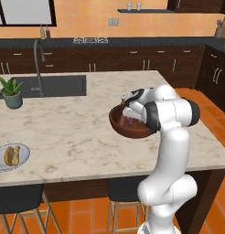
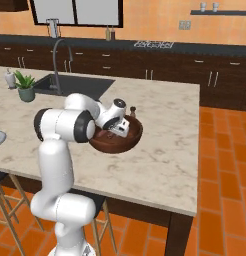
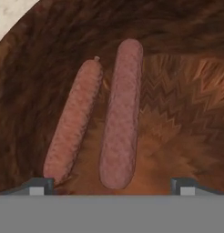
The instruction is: Place one bun and one sausage from the bowl on each plate.
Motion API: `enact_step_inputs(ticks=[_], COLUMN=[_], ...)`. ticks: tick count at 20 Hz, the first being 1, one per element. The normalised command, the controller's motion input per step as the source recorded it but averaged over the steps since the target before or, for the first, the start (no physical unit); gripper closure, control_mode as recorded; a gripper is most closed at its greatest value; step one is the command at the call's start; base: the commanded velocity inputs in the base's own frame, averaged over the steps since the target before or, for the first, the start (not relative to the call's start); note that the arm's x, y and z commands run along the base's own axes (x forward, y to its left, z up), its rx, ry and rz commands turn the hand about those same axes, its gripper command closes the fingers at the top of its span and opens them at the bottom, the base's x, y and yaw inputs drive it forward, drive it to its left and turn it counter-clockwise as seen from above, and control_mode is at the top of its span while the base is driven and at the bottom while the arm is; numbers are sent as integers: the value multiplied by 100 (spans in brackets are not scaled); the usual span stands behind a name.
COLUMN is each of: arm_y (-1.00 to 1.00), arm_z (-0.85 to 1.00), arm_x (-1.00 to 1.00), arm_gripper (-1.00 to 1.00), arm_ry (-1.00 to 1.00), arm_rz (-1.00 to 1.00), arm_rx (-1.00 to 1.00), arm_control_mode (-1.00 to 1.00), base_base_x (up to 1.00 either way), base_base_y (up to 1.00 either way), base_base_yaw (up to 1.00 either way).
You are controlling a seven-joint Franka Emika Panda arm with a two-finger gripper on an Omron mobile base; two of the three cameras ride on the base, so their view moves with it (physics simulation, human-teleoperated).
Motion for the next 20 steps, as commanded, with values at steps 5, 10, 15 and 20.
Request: enact_step_inputs(ticks=[5, 10, 15, 20], arm_y=[0, 9, 17, 0], arm_z=[-29, -34, -32, 0], arm_x=[16, 0, 6, 2], arm_gripper=[-100, -100, 100, 100], arm_ry=[0, 0, 1, 2], arm_rz=[0, 0, 0, 0], arm_rx=[2, 1, 0, 0], arm_control_mode=[-100, -100, -100, -100], base_base_x=[0, 0, 0, 0], base_base_y=[0, 0, 0, 0], base_base_yaw=[0, 0, 0, 0])
